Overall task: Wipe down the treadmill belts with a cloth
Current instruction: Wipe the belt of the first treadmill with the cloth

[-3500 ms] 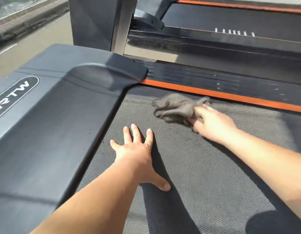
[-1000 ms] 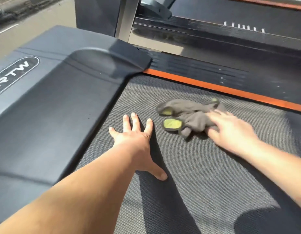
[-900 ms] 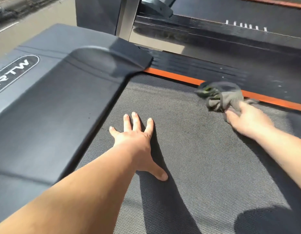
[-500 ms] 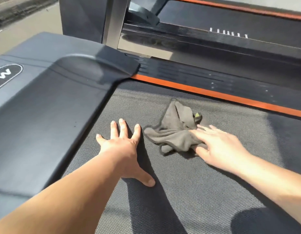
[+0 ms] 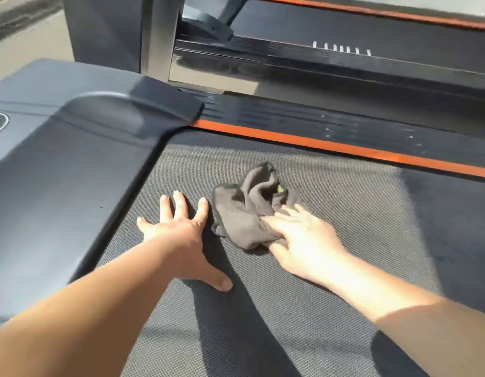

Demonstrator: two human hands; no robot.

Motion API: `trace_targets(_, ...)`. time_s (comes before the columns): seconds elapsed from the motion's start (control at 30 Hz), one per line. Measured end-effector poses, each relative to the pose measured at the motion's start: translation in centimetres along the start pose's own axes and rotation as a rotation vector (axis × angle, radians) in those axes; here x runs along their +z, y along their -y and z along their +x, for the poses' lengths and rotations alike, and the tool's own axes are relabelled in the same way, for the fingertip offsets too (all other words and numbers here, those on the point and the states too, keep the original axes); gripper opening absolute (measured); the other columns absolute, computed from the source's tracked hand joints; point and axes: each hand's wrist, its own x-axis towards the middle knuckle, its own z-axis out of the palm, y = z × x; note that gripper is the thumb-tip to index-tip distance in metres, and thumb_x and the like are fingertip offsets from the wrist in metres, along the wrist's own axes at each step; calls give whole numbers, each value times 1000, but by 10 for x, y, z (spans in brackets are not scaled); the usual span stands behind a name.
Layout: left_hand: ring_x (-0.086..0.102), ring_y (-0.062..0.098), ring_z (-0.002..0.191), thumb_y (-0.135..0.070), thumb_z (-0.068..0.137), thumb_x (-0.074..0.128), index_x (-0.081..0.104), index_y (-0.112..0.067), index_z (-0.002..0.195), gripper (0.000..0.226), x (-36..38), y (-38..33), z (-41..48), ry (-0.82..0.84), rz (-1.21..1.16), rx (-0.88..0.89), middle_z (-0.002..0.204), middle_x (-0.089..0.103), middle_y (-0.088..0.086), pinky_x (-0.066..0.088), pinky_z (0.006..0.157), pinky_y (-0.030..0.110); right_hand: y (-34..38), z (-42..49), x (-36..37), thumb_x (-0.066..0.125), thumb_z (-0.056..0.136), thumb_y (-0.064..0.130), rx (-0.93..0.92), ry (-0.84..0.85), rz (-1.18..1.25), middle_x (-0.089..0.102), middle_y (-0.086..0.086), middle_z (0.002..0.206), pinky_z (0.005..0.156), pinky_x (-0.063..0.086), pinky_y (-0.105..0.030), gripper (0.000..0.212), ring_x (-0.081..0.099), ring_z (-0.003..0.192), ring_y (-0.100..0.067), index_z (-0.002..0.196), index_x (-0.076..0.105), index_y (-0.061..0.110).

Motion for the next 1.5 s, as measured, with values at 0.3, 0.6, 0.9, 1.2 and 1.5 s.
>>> trace_targets(0.3, -22, 38, 155, -76, 53, 86, -15, -17, 162, 160, -31, -72, -16, -106, 221, 233, 167, -25, 20, 5, 120, 73, -159, -34, -16, 53, 96, 53, 641, -30, 82, 72, -5, 119, 78, 48, -36, 33, 66, 109, -34, 123, 60, 36)
trace_targets(0.6, -23, 35, 155, -88, 46, 77, -18, -30, 161, 161, -8, -112, -6, -11, 2, 196, 167, -28, 10, 7, 121, 71, -85, -45, 0, 57, 94, 50, 501, -142, 28, 67, -1, 110, 90, 49, -37, 25, 60, 113, -32, 104, 64, 28)
trace_targets(0.9, -23, 31, 156, -91, 45, 75, -19, -33, 161, 160, -7, -108, -4, -47, -2, 209, 168, -29, 6, 9, 123, 67, -154, -47, -12, 65, 87, 33, 230, -124, -16, 63, 4, 142, 111, 44, -38, 47, 57, 134, -26, 132, 65, 42)
trace_targets(1.2, -22, 30, 156, -89, 42, 78, -17, -35, 161, 161, -8, -108, -1, -41, -36, 201, 168, -28, 5, 9, 124, 66, -54, -57, 23, 72, 79, 41, 283, -328, -121, 72, -4, 83, 79, 59, -41, 28, 71, 88, -32, 92, 72, 16)
trace_targets(1.5, -22, 30, 156, -89, 44, 78, -17, -34, 161, 161, -6, -108, -1, -43, -25, 204, 168, -27, 6, 9, 124, 66, -180, -46, -14, 56, 95, 46, 501, -102, -1, 69, -6, 128, 90, 57, -45, 36, 65, 118, -33, 130, 63, 39)
